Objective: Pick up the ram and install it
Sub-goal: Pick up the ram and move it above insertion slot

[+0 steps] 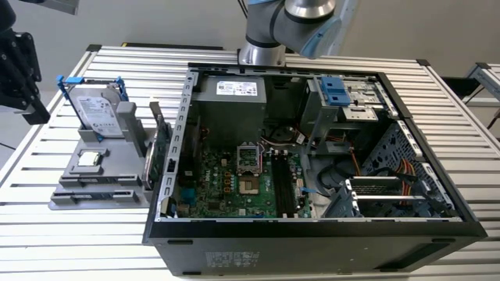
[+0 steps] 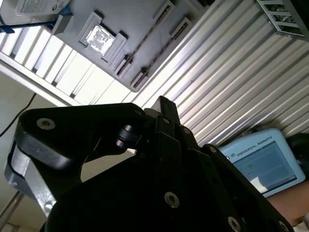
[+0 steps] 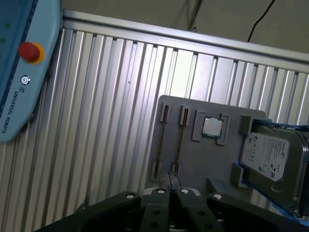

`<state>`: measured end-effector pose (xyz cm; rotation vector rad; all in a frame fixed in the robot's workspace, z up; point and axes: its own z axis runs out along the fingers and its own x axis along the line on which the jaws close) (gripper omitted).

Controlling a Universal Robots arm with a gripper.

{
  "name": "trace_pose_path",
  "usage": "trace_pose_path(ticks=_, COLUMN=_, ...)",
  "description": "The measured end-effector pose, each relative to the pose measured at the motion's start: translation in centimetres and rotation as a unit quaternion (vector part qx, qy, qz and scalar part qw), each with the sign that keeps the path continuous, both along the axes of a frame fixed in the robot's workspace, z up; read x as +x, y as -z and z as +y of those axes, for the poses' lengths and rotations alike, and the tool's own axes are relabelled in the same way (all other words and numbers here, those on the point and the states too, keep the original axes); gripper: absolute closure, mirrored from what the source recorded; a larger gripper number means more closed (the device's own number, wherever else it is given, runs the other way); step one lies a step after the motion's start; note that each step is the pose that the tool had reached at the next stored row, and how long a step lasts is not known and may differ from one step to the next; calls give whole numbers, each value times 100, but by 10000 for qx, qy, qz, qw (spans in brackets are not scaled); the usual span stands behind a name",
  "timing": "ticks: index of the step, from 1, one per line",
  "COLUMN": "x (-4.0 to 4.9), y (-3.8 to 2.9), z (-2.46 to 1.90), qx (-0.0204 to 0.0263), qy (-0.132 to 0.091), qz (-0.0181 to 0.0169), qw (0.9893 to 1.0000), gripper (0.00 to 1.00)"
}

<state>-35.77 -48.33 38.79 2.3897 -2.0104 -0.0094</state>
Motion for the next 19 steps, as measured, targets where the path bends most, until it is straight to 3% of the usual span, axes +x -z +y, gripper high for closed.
trace_pose_path(ticks=4, x=-1, y=5, z=1, qx=207, qy=12, qz=-1, qw=9998, gripper=100)
trace_pose_path(ticks=7, x=-2, y=9, z=1, qx=281, qy=157, qz=-4, qw=9995, gripper=100)
trace_pose_path(ticks=13, x=-2, y=16, z=1, qx=300, qy=403, qz=-10, qw=9987, gripper=100)
trace_pose_path(ticks=19, x=-2, y=17, z=1, qx=301, qy=418, qz=-11, qw=9987, gripper=100)
